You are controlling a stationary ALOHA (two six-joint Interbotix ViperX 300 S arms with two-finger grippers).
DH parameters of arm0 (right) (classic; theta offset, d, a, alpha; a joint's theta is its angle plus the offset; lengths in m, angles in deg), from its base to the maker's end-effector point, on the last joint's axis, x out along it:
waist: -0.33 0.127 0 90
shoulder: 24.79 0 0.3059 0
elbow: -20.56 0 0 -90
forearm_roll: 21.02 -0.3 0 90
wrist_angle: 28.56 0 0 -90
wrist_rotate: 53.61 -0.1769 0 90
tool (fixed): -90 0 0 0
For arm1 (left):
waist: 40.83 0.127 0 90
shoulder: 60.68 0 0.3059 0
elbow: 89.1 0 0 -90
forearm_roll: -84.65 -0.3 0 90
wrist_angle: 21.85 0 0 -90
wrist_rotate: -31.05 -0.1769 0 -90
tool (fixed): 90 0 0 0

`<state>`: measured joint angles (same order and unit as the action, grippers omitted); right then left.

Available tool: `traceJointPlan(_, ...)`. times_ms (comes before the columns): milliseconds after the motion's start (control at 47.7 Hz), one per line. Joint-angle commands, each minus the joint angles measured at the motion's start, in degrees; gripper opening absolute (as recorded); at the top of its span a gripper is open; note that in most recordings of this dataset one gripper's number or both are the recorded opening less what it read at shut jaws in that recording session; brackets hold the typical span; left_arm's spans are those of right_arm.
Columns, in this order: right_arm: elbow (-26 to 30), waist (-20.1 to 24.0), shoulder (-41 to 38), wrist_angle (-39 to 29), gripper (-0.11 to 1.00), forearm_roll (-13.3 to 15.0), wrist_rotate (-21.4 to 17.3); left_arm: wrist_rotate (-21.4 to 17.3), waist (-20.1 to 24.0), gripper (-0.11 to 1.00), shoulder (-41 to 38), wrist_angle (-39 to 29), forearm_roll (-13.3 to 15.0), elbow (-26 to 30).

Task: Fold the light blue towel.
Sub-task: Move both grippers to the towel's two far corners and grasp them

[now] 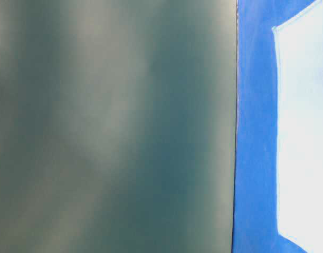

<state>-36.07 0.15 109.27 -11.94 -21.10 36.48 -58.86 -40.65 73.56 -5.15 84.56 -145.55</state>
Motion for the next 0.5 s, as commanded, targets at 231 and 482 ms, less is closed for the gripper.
traceJointPlan(231,6.7,-7.6,-5.4,-7.8,0.0,0.0,-0.6,-0.2,3.3,0.11,-4.0,-0.6,1.7,1.7)
traceJointPlan(482,7.4,-16.3,-12.7,-9.8,0.0,0.0,-0.6,0.5,11.6,0.11,-10.9,-0.9,1.6,1.9)
